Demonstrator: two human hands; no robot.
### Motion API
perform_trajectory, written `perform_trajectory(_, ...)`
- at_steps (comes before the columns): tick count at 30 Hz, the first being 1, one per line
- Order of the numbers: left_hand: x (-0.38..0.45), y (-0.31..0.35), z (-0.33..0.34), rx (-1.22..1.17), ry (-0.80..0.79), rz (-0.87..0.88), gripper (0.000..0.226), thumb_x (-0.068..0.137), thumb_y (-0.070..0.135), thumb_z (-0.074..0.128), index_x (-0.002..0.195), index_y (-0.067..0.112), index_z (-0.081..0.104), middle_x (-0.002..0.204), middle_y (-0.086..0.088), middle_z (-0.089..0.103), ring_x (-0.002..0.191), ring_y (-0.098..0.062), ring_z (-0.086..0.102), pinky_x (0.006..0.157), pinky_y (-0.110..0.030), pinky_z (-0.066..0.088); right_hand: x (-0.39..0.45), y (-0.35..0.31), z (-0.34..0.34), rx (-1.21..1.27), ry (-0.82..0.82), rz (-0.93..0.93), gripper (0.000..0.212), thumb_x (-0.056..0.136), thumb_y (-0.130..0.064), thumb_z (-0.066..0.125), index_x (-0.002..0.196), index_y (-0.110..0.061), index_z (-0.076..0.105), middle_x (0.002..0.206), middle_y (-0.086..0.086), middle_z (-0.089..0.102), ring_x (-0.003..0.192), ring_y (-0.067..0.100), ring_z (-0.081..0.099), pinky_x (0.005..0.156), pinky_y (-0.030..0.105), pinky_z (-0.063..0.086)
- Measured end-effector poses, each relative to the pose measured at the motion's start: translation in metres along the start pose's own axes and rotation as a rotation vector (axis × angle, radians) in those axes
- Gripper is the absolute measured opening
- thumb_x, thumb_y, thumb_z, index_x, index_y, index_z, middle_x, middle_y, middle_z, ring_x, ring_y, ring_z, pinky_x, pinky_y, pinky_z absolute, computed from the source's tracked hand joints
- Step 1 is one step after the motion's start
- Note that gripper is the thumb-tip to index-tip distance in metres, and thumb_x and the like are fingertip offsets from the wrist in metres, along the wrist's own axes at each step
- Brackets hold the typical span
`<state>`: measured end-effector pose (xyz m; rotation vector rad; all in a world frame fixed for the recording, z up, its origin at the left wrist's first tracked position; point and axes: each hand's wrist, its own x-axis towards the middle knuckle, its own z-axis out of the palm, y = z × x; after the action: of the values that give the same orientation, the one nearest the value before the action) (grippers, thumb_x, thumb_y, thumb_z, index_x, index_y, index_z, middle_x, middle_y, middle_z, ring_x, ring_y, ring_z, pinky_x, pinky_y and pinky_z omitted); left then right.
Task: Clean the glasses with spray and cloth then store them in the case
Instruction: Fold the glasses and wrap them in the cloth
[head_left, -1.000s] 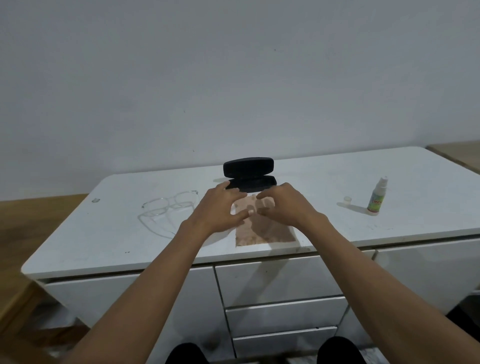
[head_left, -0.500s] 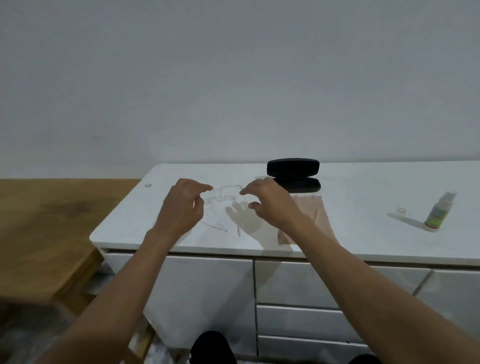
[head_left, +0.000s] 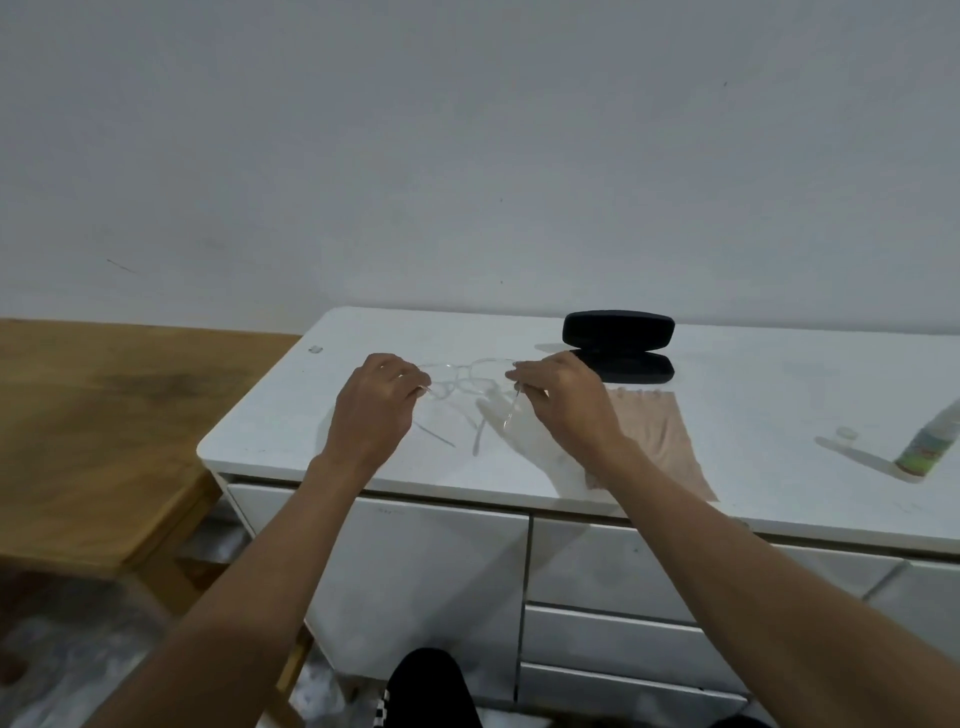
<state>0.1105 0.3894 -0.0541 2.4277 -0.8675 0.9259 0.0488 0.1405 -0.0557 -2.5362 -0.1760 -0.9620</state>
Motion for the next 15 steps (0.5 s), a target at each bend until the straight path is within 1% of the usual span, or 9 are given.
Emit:
perform_trajectory(2,0.004,0.003,-0.001,-0.059,0.044,-0.083,0.014,0.087,0.003,0.076,0.097,0.012,0.078,0.093,-0.002,0.076,0.099,-0.029,0.066,0.075,-0.037,0.057,0.007,0.0,-0.008,0.039,0.04,0.043,0.02,0.092,-0.009,0.072,0.108,-0.015,0.081,0.094,0.001,0.081,0.088,0.027,0.07,0.08,0.038,0.056)
perform_trajectory(4,0.011,0.009,-0.001,-0.133,0.079,-0.154,0.014,0.091,0.007,0.073,0.103,0.013,0.078,0.096,-0.002,0.077,0.1,-0.026,0.066,0.079,-0.036,0.054,0.015,0.002,-0.017,0.087,0.075,0.106,0.017,0.093,-0.014,0.072,0.108,-0.016,0.081,0.092,0.0,0.081,0.084,0.022,0.073,0.081,0.04,0.058)
perform_trajectory(6,0.02,0.019,0.001,-0.207,0.088,-0.2,0.014,0.093,0.009,0.071,0.105,0.013,0.077,0.097,-0.003,0.077,0.101,-0.026,0.065,0.081,-0.037,0.054,0.021,0.005,-0.028,0.203,0.085,0.208,0.015,0.092,-0.015,0.074,0.105,-0.013,0.08,0.091,0.001,0.081,0.082,0.016,0.075,0.083,0.039,0.06)
perform_trajectory(8,0.03,0.033,0.005,-0.279,0.085,-0.241,0.014,0.094,0.01,0.07,0.105,0.015,0.077,0.096,-0.002,0.077,0.102,-0.024,0.064,0.082,-0.031,0.048,0.025,0.008,-0.041,0.295,0.09,0.313,0.014,0.09,-0.013,0.076,0.104,-0.011,0.08,0.091,0.001,0.08,0.083,0.013,0.074,0.085,0.032,0.059)
perform_trajectory(10,0.04,0.048,0.011,-0.324,0.077,-0.267,0.013,0.094,0.012,0.071,0.103,0.016,0.078,0.093,0.0,0.077,0.102,-0.022,0.062,0.082,-0.025,0.04,0.024,0.017,-0.055,0.354,0.105,0.398,0.014,0.09,-0.013,0.076,0.103,-0.011,0.079,0.093,0.002,0.079,0.085,0.013,0.073,0.082,0.02,0.057)
perform_trajectory(12,0.047,0.065,0.017,-0.368,0.072,-0.287,0.012,0.093,0.012,0.071,0.101,0.017,0.079,0.09,0.003,0.077,0.102,-0.021,0.061,0.08,-0.025,0.039,0.018,0.028,-0.072,0.377,0.109,0.447,0.014,0.09,-0.013,0.076,0.104,-0.014,0.079,0.092,0.001,0.078,0.084,0.011,0.071,0.074,0.007,0.051)
perform_trajectory(13,0.051,0.073,0.02,-0.391,0.074,-0.293,0.012,0.093,0.012,0.071,0.101,0.018,0.079,0.089,0.004,0.077,0.101,-0.021,0.061,0.08,-0.027,0.04,0.015,0.035,-0.08,0.37,0.112,0.458,0.014,0.09,-0.013,0.076,0.103,-0.016,0.079,0.09,-0.001,0.077,0.082,0.009,0.071,0.07,0.004,0.048)
perform_trajectory(15,0.057,0.089,0.026,-0.431,0.069,-0.291,0.013,0.093,0.012,0.071,0.1,0.019,0.079,0.086,0.005,0.076,0.101,-0.022,0.06,0.079,-0.029,0.042,0.007,0.048,-0.097,0.316,0.12,0.47,0.013,0.09,-0.016,0.075,0.101,-0.02,0.08,0.085,-0.005,0.076,0.079,0.006,0.069,0.067,0.002,0.045)
